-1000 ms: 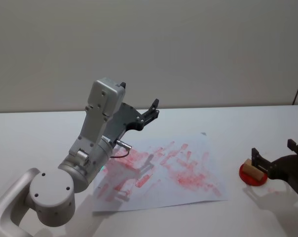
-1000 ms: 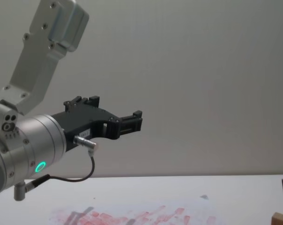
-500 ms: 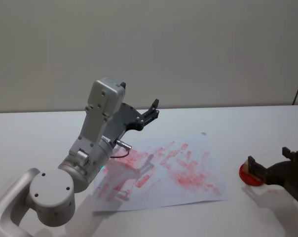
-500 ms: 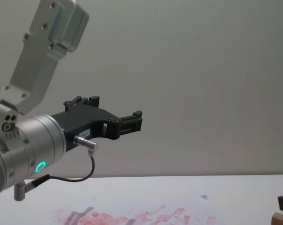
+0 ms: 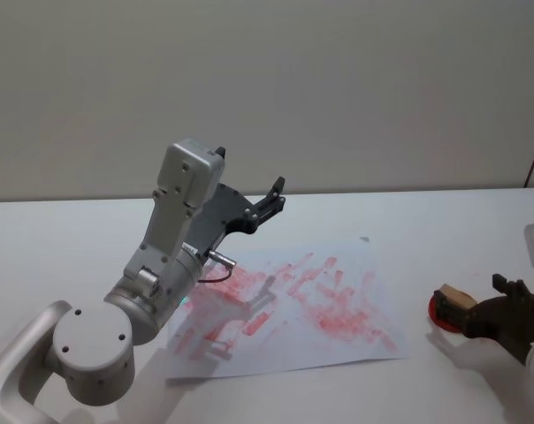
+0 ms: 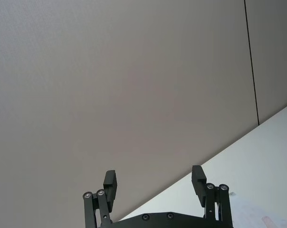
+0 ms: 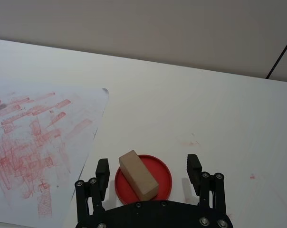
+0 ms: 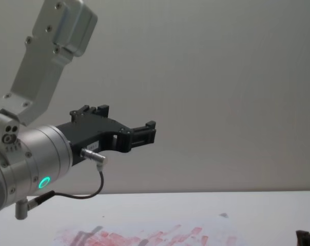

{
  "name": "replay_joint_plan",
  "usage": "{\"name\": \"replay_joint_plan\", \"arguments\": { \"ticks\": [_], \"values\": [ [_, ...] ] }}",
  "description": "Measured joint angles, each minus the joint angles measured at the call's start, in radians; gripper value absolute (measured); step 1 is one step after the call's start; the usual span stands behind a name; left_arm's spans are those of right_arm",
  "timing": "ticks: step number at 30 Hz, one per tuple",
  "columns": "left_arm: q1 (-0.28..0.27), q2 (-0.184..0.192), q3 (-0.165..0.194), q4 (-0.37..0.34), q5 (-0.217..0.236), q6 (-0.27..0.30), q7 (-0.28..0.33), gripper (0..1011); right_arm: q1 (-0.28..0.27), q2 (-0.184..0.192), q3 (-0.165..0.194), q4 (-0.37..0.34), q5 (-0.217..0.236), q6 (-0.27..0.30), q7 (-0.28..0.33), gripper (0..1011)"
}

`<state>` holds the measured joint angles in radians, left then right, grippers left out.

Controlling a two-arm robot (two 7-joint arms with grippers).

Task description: Use the one hand to pick up the stamp and affix it onto the A4 paper.

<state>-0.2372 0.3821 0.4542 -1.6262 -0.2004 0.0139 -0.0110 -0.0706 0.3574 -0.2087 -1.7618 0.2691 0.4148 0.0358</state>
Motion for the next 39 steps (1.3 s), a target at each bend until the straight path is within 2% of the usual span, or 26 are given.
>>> {"name": "replay_joint_plan", "arguments": {
  "ticks": [22, 25, 28, 29, 31, 33, 34, 36, 37, 39],
  "values": [
    [0.000, 0.000, 0.000, 0.000, 0.000, 0.000, 0.000, 1001, 0.053, -0.032, -0.012, 0.062, -0.031, 0.041, 0.051, 1001],
    [0.000, 0.000, 0.000, 0.000, 0.000, 0.000, 0.000, 1001, 0.056, -0.034, -0.012, 0.065, -0.033, 0.044, 0.053, 976],
    [0.000, 0.000, 0.000, 0.000, 0.000, 0.000, 0.000, 1001, 0.060, -0.037, -0.013, 0.069, -0.035, 0.048, 0.056, 892],
    [0.000, 0.000, 0.000, 0.000, 0.000, 0.000, 0.000, 1001, 0.061, -0.037, -0.013, 0.070, -0.035, 0.048, 0.056, 892],
    [0.000, 0.000, 0.000, 0.000, 0.000, 0.000, 0.000, 1001, 0.062, -0.039, -0.014, 0.072, -0.036, 0.050, 0.057, 809],
    [0.000, 0.000, 0.000, 0.000, 0.000, 0.000, 0.000, 1001, 0.063, -0.039, -0.014, 0.072, -0.037, 0.051, 0.058, 781],
    [0.000, 0.000, 0.000, 0.000, 0.000, 0.000, 0.000, 1001, 0.064, -0.040, -0.014, 0.073, -0.037, 0.052, 0.058, 717],
    [0.000, 0.000, 0.000, 0.000, 0.000, 0.000, 0.000, 1001, 0.065, -0.040, -0.014, 0.074, -0.038, 0.053, 0.059, 681],
    [0.000, 0.000, 0.000, 0.000, 0.000, 0.000, 0.000, 1001, 0.066, -0.041, -0.014, 0.075, -0.038, 0.053, 0.059, 620],
    [0.000, 0.000, 0.000, 0.000, 0.000, 0.000, 0.000, 1001, 0.067, -0.041, -0.014, 0.075, -0.038, 0.054, 0.060, 589]
  ]
}}
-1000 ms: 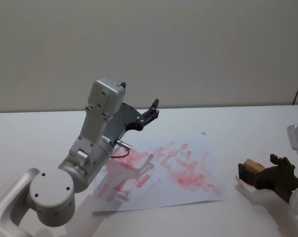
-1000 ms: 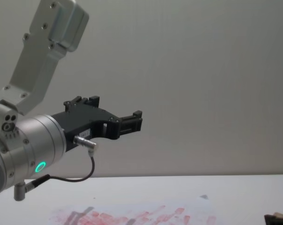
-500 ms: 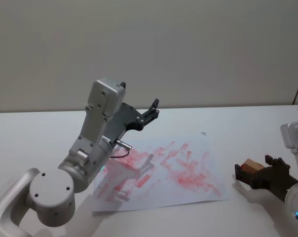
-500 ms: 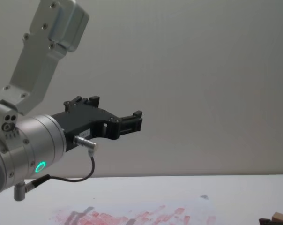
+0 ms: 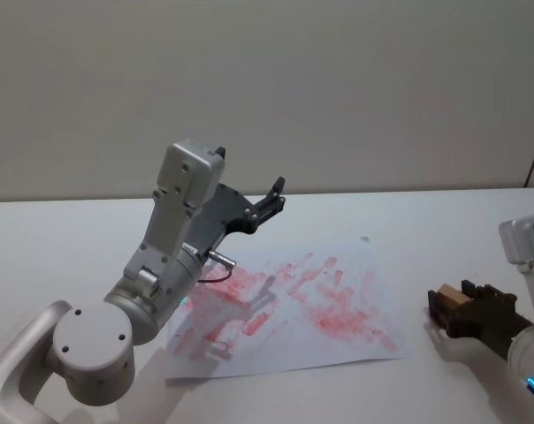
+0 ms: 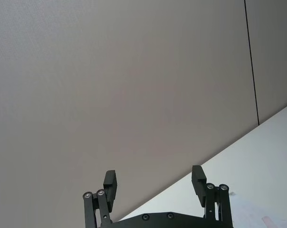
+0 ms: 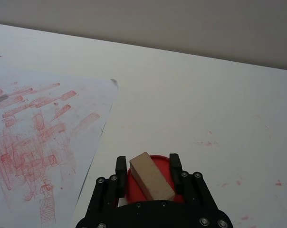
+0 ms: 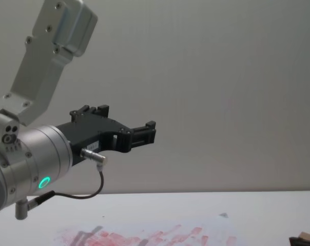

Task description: Use the one hand to pick up the stamp and affix it onto the A4 paper.

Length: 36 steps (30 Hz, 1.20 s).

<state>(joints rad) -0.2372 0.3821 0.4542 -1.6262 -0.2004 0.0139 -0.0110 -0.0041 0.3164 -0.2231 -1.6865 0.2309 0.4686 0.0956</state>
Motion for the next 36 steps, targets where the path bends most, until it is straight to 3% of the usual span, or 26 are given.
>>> {"name": "replay_joint_plan", "arguments": {
  "ticks": [11, 25, 36],
  "values": [
    [0.000, 0.000, 0.000, 0.000, 0.000, 0.000, 0.000, 1001, 0.002, -0.002, -0.001, 0.002, -0.002, 0.003, 0.002, 229],
    [0.000, 0.000, 0.000, 0.000, 0.000, 0.000, 0.000, 1001, 0.007, -0.001, -0.001, 0.001, -0.023, -0.017, 0.006, 218],
    [0.000, 0.000, 0.000, 0.000, 0.000, 0.000, 0.000, 1001, 0.045, -0.012, -0.009, -0.006, -0.075, -0.093, 0.052, 219]
  ]
}}
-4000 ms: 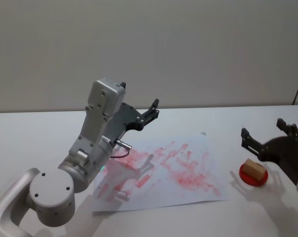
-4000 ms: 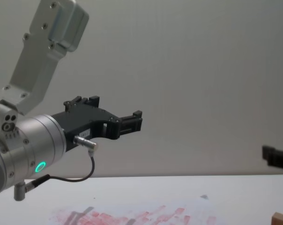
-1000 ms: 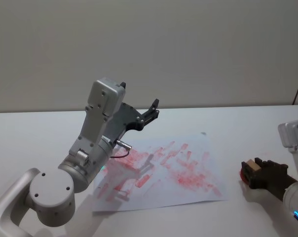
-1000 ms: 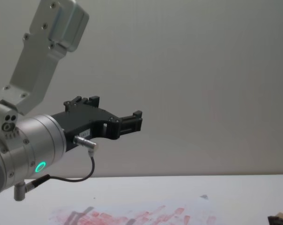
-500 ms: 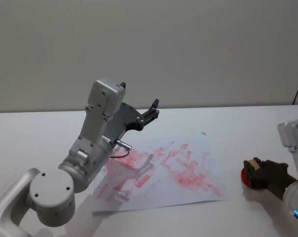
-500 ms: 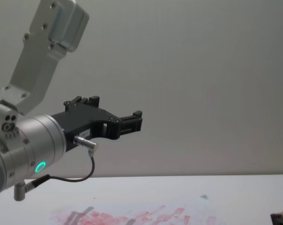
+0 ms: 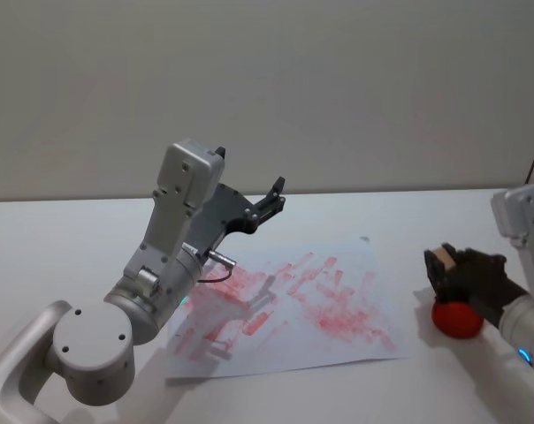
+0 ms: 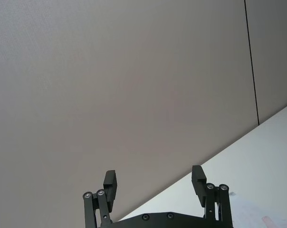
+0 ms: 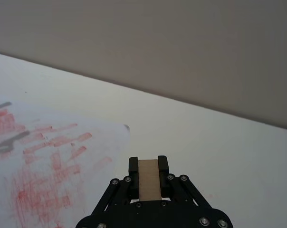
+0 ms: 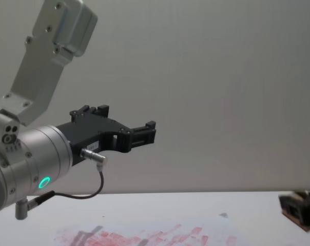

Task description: Use the one hand to pick up the stamp and affix it onto the A4 paper.

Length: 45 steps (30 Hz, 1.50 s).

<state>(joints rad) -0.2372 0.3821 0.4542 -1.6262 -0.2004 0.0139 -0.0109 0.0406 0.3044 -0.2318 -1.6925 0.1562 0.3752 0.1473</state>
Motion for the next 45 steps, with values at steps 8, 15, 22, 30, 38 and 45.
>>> {"name": "replay_joint_plan", "arguments": {
  "ticks": [8, 15, 22, 30, 38, 45],
  "values": [
    [0.000, 0.000, 0.000, 0.000, 0.000, 0.000, 0.000, 1001, 0.048, -0.026, -0.014, 0.023, -0.023, -0.056, 0.067, 219],
    [0.000, 0.000, 0.000, 0.000, 0.000, 0.000, 0.000, 1001, 0.096, -0.058, -0.034, 0.071, -0.032, -0.088, 0.144, 219],
    [0.000, 0.000, 0.000, 0.000, 0.000, 0.000, 0.000, 1001, 0.144, -0.091, -0.057, 0.137, -0.036, -0.087, 0.237, 219],
    [0.000, 0.000, 0.000, 0.000, 0.000, 0.000, 0.000, 1001, 0.177, -0.116, -0.081, 0.213, -0.044, -0.051, 0.309, 219],
    [0.000, 0.000, 0.000, 0.000, 0.000, 0.000, 0.000, 1001, 0.195, -0.128, -0.097, 0.271, -0.066, -0.024, 0.351, 219],
    [0.000, 0.000, 0.000, 0.000, 0.000, 0.000, 0.000, 1001, 0.202, -0.130, -0.106, 0.301, -0.086, -0.009, 0.371, 219]
  ]
}}
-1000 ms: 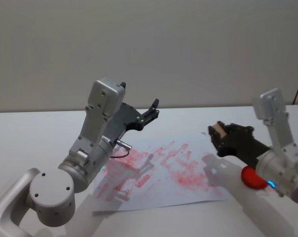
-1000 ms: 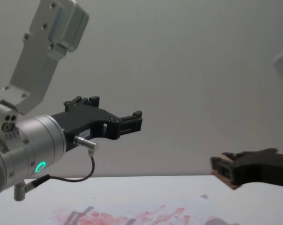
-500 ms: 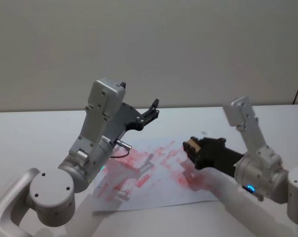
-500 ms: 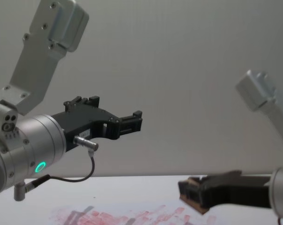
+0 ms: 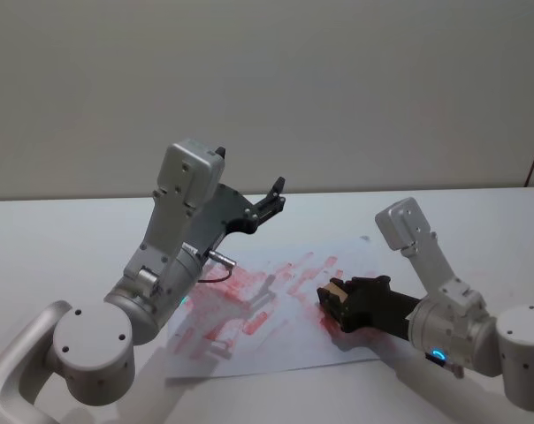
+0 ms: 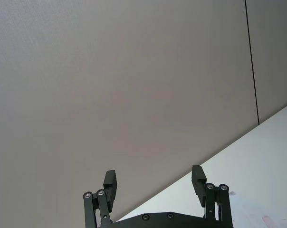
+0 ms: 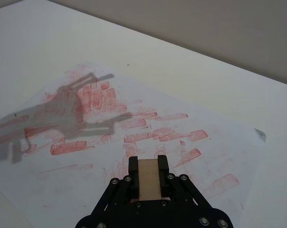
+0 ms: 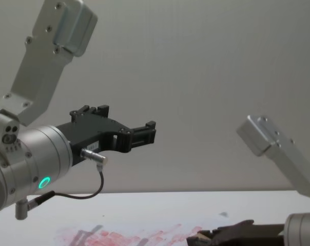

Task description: Use the one hand to pick up the stamp and affix it onto the A4 paper.

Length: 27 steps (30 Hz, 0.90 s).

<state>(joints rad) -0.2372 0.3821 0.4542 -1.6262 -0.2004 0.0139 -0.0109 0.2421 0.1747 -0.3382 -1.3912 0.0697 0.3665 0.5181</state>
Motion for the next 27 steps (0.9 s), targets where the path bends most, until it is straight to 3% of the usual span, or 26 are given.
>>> {"name": "replay_joint_plan", "arguments": {
  "ticks": [14, 27],
  "values": [
    [0.000, 0.000, 0.000, 0.000, 0.000, 0.000, 0.000, 1001, 0.013, 0.001, -0.008, 0.022, -0.042, -0.032, 0.003, 219],
    [0.000, 0.000, 0.000, 0.000, 0.000, 0.000, 0.000, 1001, 0.022, 0.008, 0.004, -0.023, -0.043, -0.124, -0.058, 219]
  ]
}}
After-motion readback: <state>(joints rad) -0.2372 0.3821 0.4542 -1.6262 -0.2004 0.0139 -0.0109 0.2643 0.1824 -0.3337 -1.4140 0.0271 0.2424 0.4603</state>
